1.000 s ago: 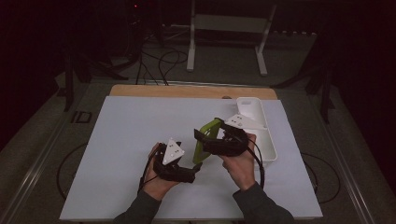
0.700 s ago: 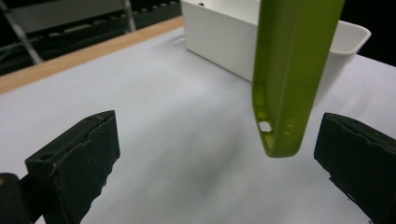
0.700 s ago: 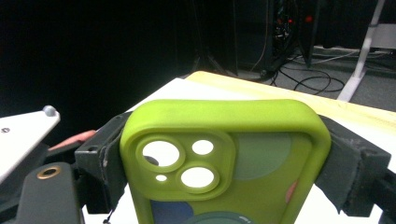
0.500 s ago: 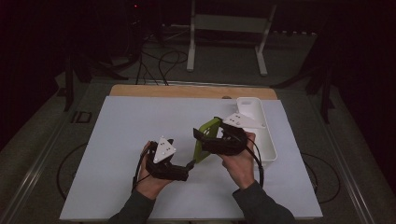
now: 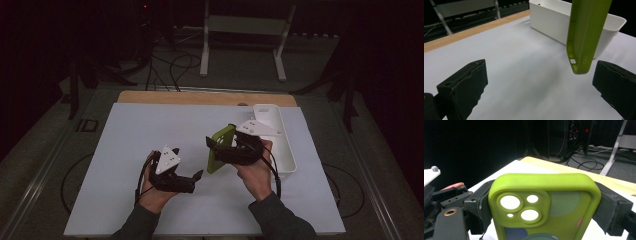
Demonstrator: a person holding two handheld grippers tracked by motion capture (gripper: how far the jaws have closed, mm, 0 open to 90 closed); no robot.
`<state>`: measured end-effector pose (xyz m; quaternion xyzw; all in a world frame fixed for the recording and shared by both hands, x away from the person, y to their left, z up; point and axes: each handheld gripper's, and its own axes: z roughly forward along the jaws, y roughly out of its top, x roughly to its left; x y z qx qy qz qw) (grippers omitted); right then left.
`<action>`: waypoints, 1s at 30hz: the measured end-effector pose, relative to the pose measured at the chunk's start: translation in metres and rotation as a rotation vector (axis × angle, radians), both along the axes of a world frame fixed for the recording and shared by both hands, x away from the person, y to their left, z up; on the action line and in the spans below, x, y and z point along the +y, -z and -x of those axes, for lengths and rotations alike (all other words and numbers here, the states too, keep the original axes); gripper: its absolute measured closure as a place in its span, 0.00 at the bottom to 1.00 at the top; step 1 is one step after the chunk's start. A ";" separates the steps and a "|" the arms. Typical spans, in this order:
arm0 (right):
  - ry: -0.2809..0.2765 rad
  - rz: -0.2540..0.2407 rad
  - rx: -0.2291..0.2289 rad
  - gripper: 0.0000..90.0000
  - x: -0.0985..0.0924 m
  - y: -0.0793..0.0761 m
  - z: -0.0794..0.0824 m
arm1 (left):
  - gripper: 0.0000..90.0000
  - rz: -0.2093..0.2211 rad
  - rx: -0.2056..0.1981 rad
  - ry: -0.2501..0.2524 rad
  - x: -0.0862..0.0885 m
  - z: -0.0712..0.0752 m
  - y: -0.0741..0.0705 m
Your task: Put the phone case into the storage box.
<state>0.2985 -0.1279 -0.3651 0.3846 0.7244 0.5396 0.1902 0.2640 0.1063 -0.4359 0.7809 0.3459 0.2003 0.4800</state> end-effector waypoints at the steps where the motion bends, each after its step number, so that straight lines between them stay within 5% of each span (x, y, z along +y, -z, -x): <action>1: 0.000 0.002 -0.002 0.17 0.000 0.000 0.000 | 0.01 0.000 0.001 0.000 0.001 0.000 0.000; 30: 0.036 0.037 -0.006 0.17 -0.007 -0.009 -0.013 | 0.00 0.020 0.009 -0.040 0.033 -0.001 -0.006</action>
